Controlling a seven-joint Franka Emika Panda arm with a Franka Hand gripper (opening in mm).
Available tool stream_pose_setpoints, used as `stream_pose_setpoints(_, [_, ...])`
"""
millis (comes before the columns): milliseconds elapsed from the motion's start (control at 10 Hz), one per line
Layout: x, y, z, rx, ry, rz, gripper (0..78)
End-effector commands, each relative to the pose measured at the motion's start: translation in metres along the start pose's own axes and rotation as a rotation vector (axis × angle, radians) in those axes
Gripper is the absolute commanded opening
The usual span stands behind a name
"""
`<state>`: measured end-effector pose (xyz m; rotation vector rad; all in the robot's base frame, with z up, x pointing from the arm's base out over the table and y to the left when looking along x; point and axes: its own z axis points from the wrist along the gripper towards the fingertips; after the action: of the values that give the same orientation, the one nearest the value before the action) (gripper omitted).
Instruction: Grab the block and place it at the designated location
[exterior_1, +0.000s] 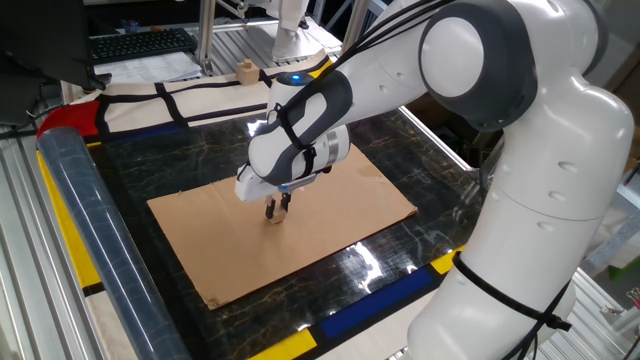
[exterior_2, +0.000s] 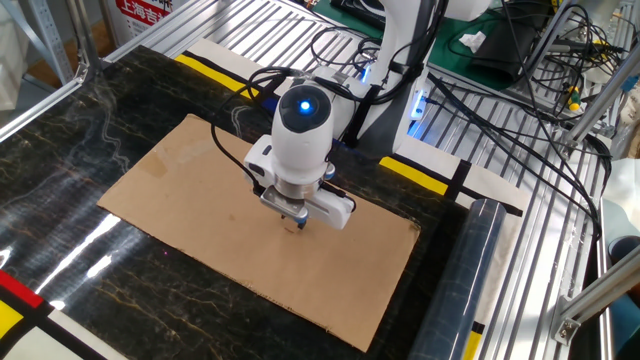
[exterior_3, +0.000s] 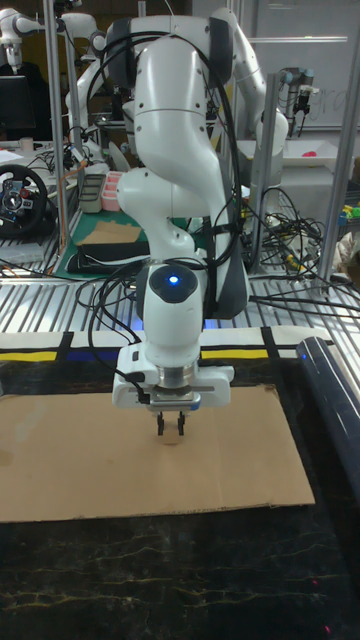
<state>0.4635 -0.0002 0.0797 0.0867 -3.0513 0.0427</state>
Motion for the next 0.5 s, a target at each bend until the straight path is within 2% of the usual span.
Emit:
stream_pose_setpoints(100, [-0.0008,-0.0003,-0.0002,-0.003,-0.008,0.013,1.1])
stream_pose_setpoints(200, [-0.0008,-0.0003,-0.0002,-0.007,-0.009,0.015,1.1])
stream_pose_setpoints(300, [-0.0008,-0.0003,-0.0001,-0.007,-0.009,0.016,77.5])
stream_pose_setpoints(500, [-0.0008,-0.0003,-0.0001,-0.007,-0.009,0.016,77.5])
